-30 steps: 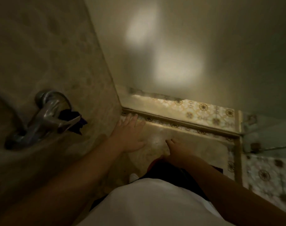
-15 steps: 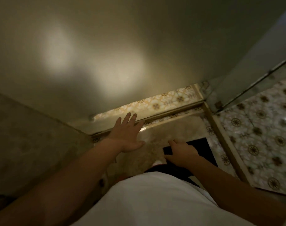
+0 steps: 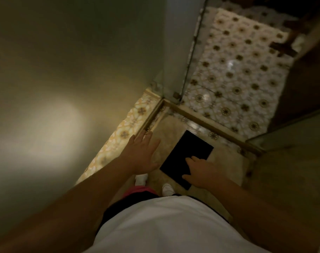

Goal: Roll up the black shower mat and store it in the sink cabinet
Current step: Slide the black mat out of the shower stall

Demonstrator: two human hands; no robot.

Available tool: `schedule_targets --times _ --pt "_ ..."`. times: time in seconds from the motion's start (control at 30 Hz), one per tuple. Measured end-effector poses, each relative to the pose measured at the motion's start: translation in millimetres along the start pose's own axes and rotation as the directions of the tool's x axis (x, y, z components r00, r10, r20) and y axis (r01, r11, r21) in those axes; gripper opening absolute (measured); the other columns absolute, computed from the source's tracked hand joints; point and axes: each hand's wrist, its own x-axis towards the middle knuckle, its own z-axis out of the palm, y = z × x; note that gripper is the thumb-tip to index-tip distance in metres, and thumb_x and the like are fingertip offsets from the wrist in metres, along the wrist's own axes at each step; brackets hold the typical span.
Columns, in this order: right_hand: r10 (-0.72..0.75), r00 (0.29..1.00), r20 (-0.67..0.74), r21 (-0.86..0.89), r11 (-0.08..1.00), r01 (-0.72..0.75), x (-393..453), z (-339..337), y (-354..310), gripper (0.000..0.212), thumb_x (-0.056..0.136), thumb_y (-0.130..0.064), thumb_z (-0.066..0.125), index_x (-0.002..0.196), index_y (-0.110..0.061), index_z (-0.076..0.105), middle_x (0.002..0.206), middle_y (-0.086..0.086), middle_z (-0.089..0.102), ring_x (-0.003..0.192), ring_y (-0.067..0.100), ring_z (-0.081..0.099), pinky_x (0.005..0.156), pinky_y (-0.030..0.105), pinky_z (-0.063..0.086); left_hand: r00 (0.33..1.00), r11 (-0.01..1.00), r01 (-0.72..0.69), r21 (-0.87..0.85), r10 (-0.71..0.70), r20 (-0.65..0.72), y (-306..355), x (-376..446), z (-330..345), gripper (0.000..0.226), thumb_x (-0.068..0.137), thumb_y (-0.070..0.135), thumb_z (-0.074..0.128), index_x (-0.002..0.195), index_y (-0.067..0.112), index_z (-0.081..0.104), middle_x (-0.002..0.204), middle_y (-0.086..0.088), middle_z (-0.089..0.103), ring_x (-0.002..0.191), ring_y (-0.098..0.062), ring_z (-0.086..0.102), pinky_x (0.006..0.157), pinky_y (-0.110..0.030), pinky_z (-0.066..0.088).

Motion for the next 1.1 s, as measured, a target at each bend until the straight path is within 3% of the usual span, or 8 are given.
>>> schedule_targets --times 0.13,0.27,0.4,0.5,0.63,0.77,0.93,1.1 --pt "0.174 0.985 -0.004 0.165 0.971 -0.171 -7.8 16.6 7.4 0.080 0.087 -0.062 0.046 0.150 -0.020 0.017 0.156 0.009 0.023 0.131 0.031 0.038 0.097 0.044 0.045 0.981 0.978 -0.191 0.081 0.186 0.062 1.2 43.4 -18.5 0.089 0.082 0.072 0.034 0.153 0.030 0.001 0.162 -0.011 -0.004 0.147 -0.031 -0.008 0.115 -0.055 0.004" --pt "0.330 0.944 0.013 0.358 0.880 -0.312 -13.1 38.9 3.0 0.078 0.086 -0.062 0.045 0.148 -0.022 0.021 0.151 0.009 0.032 0.125 0.027 0.044 0.091 0.038 0.045 0.936 0.924 -0.348 0.159 0.335 0.105 -1.5 75.3 -33.4 0.086 0.084 0.068 0.037 0.153 0.027 0.003 0.162 -0.012 -0.001 0.147 -0.032 -0.005 0.116 -0.056 0.010" --pt "0.448 0.893 0.047 0.482 0.773 -0.413 -17.6 60.2 -8.9 0.062 0.082 -0.062 0.041 0.129 -0.023 0.040 0.120 0.004 0.056 0.090 0.018 0.054 0.065 0.033 0.046 0.901 0.876 -0.431 0.215 0.407 0.149 -4.9 101.7 -40.9 0.085 0.087 0.058 0.045 0.153 0.027 0.002 0.162 -0.012 -0.002 0.147 -0.033 -0.006 0.117 -0.055 0.011" --pt "0.512 0.853 0.101 0.535 0.695 -0.481 -20.5 66.9 -13.9 0.053 0.079 -0.062 0.039 0.117 -0.026 0.044 0.106 0.001 0.058 0.076 0.015 0.050 0.054 0.030 0.036 0.876 0.843 -0.482 0.240 0.456 0.158 -4.2 111.1 -40.5 0.085 0.086 0.059 0.045 0.152 0.027 0.001 0.162 -0.012 -0.002 0.147 -0.034 -0.005 0.116 -0.055 0.010" --pt "0.515 0.854 0.078 0.547 0.694 -0.468 -26.8 71.1 -16.4 0.053 0.079 -0.061 0.041 0.118 -0.025 0.043 0.109 0.004 0.058 0.078 0.018 0.050 0.058 0.032 0.040 0.881 0.850 -0.472 0.235 0.450 0.146 -0.6 108.1 -33.0 0.086 0.085 0.062 0.043 0.152 0.028 0.000 0.162 -0.012 -0.002 0.147 -0.034 -0.004 0.115 -0.055 0.010" --pt "0.463 0.886 0.012 0.486 0.772 -0.410 -37.4 77.2 -2.0 0.052 0.082 -0.060 0.044 0.118 -0.024 0.044 0.112 0.004 0.057 0.088 0.021 0.054 0.060 0.033 0.035 0.904 0.878 -0.425 0.218 0.400 0.153 8.2 91.7 -13.9 0.087 0.085 0.062 0.043 0.152 0.027 0.000 0.162 -0.012 -0.002 0.147 -0.033 -0.004 0.116 -0.055 0.010" --pt "0.451 0.893 0.006 0.438 0.801 -0.407 -38.7 83.8 26.0 0.050 0.079 -0.059 0.040 0.115 -0.026 0.045 0.114 0.003 0.055 0.084 0.020 0.046 0.064 0.036 0.033 0.936 0.926 -0.342 0.162 0.320 0.145 20.5 84.8 10.5 0.087 0.083 0.065 0.040 0.152 0.028 0.001 0.162 -0.011 -0.002 0.147 -0.033 -0.004 0.115 -0.055 0.011" --pt "0.412 0.911 0.025 0.370 0.843 -0.391 -25.5 100.1 52.1 0.052 0.082 -0.057 0.040 0.122 -0.024 0.041 0.115 0.006 0.056 0.095 0.025 0.054 0.065 0.035 0.032 0.941 0.940 -0.303 0.154 0.271 0.200 35.3 94.2 41.1 0.088 0.083 0.065 0.042 0.152 0.028 0.001 0.162 -0.012 0.000 0.147 -0.034 -0.003 0.114 -0.056 0.012"
